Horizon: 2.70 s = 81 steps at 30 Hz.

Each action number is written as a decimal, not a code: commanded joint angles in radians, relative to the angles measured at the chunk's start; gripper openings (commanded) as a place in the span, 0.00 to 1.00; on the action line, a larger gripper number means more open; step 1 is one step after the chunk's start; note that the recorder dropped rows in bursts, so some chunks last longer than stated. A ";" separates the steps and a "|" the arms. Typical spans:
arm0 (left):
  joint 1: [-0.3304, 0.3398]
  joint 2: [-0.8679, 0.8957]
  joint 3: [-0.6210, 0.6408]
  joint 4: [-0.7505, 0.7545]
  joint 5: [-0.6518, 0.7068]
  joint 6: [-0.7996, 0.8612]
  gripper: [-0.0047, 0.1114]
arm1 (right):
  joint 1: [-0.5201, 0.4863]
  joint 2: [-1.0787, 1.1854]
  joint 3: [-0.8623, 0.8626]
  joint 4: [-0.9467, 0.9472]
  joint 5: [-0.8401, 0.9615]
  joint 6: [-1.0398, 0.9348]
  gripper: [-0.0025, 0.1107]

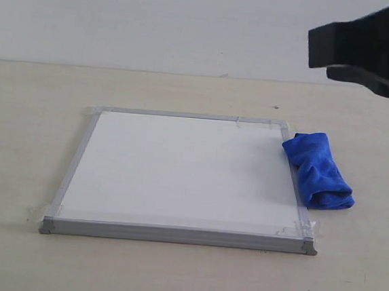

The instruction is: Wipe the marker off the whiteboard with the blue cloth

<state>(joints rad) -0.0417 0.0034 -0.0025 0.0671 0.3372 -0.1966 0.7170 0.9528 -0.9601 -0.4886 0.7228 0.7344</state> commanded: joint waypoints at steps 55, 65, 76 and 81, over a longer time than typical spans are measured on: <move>0.001 -0.003 0.003 -0.003 -0.007 -0.009 0.08 | -0.638 -0.953 0.960 0.383 -0.516 -0.363 0.02; 0.001 -0.003 0.003 -0.003 -0.007 -0.009 0.08 | -0.638 -0.953 0.960 0.506 -0.375 -0.642 0.02; 0.001 -0.003 0.003 -0.003 -0.007 -0.009 0.08 | -0.638 -0.953 0.960 0.506 -0.375 -0.684 0.02; 0.001 -0.003 0.003 -0.003 -0.007 -0.009 0.08 | -0.670 -0.953 0.960 0.508 -0.373 -0.681 0.02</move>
<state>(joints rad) -0.0417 0.0034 -0.0025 0.0671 0.3372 -0.1966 0.0644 0.0042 0.0010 0.0180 0.3534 0.0611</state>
